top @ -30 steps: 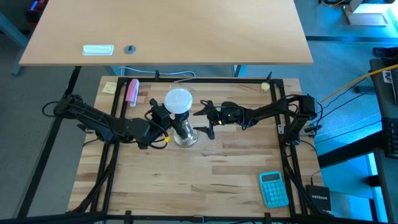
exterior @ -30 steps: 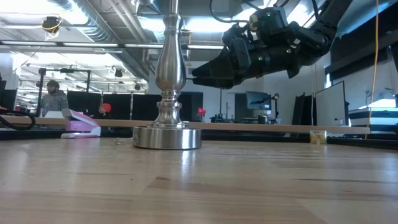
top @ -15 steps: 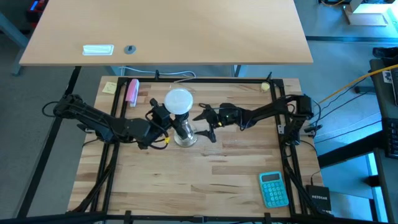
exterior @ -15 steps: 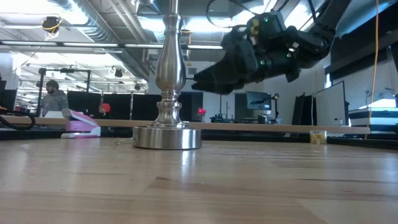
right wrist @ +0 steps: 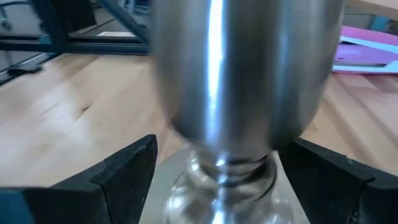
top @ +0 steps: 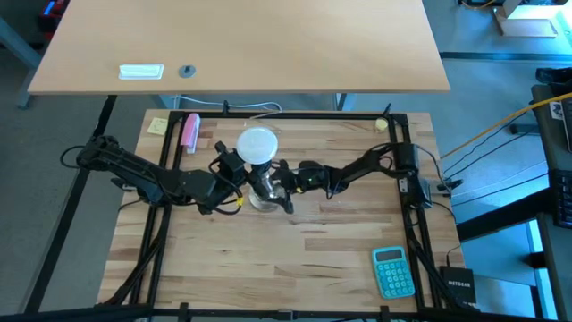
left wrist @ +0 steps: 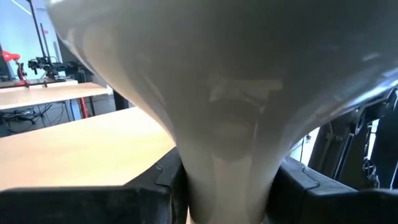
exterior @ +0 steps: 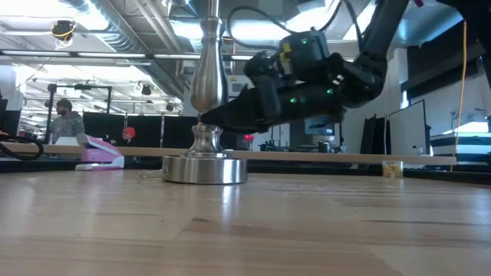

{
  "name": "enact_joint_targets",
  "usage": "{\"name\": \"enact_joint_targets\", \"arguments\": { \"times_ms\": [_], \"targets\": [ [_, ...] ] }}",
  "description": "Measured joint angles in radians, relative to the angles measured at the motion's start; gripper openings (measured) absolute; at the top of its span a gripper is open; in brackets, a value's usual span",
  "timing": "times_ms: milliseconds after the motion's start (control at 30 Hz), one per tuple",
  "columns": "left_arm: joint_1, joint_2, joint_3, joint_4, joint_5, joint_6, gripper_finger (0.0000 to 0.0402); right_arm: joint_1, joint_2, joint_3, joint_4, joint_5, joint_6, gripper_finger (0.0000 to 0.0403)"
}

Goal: Screw lightbulb
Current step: Insert the lightbulb into the desk lamp

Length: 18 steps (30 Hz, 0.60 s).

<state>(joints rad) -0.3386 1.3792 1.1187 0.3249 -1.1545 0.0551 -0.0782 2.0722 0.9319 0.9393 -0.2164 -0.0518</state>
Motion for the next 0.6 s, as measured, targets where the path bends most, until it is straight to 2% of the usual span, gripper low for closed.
{"name": "enact_joint_targets", "arguments": {
  "times_ms": [100, 233, 333, 533, 600],
  "targets": [
    [0.000, 0.000, 0.000, 0.000, 0.000, 0.000, 0.0137, -0.001, 0.026, 0.028, 0.003, 0.041, 0.003, 0.0335],
    [0.000, 0.000, 0.000, 0.000, 0.000, 0.001, 0.0138, 0.000, 0.042, 0.048, 0.009, 0.042, 0.005, 0.0321],
    [0.000, 0.001, 0.000, 0.000, 0.000, 0.003, 0.0139, 0.001, 0.042, 0.050, 0.012, 0.042, 0.004, 0.0281],
    [0.000, 0.001, 0.000, -0.002, -0.004, 0.005, 0.0139, 0.002, 0.042, 0.049, 0.030, 0.067, 0.001, 0.0162],
    [0.000, 0.001, 0.000, -0.001, -0.002, 0.005, 0.0139, 0.001, 0.042, 0.049, 0.032, 0.065, 0.003, 0.0162]
  ]
}}
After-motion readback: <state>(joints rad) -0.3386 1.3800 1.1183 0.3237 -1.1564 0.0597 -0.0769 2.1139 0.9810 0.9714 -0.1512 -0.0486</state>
